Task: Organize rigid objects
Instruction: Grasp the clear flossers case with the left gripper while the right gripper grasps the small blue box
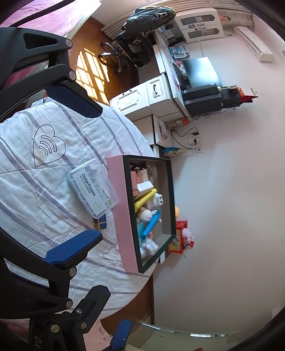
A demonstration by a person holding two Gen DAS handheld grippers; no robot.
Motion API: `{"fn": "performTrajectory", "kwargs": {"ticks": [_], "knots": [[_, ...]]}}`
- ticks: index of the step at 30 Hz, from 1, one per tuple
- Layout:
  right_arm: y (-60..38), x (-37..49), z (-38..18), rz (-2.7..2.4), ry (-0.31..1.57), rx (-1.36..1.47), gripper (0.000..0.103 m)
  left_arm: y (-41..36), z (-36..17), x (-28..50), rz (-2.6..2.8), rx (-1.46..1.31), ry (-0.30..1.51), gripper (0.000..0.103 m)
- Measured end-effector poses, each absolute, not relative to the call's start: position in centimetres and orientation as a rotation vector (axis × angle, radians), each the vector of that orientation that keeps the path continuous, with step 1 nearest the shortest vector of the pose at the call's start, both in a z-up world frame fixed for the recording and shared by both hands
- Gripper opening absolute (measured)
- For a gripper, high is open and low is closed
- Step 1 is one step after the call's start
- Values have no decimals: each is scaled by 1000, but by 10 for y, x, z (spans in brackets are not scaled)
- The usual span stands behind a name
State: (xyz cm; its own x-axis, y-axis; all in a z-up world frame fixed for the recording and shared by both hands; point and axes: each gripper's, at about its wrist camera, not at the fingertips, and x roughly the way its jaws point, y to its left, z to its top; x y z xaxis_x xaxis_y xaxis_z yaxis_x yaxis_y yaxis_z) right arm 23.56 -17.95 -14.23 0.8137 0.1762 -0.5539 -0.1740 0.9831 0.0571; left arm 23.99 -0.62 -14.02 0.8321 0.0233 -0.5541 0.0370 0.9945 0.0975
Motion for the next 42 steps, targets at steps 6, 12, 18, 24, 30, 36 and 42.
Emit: {"fn": "performTrajectory", "kwargs": {"ticks": [6,12,18,24,30,36,42], "knots": [[-175,274,-183,192,715,-4,103,-4,-182,279,-16,135,710,103],[-177,294,-207,212,787,1,103,-5,-208,300,-69,162,766,103],[-172,304,-220,227,830,-9,103,-8,-220,321,-132,215,784,103],[-164,315,-226,232,859,-33,103,-5,-230,337,-169,190,818,89],[-147,335,-227,280,874,-118,103,12,-228,324,-139,137,812,75],[-117,370,-235,406,925,-227,103,35,-230,309,-91,80,828,68],[-92,384,-239,521,945,-292,91,45,-231,299,-82,62,839,68]]}}
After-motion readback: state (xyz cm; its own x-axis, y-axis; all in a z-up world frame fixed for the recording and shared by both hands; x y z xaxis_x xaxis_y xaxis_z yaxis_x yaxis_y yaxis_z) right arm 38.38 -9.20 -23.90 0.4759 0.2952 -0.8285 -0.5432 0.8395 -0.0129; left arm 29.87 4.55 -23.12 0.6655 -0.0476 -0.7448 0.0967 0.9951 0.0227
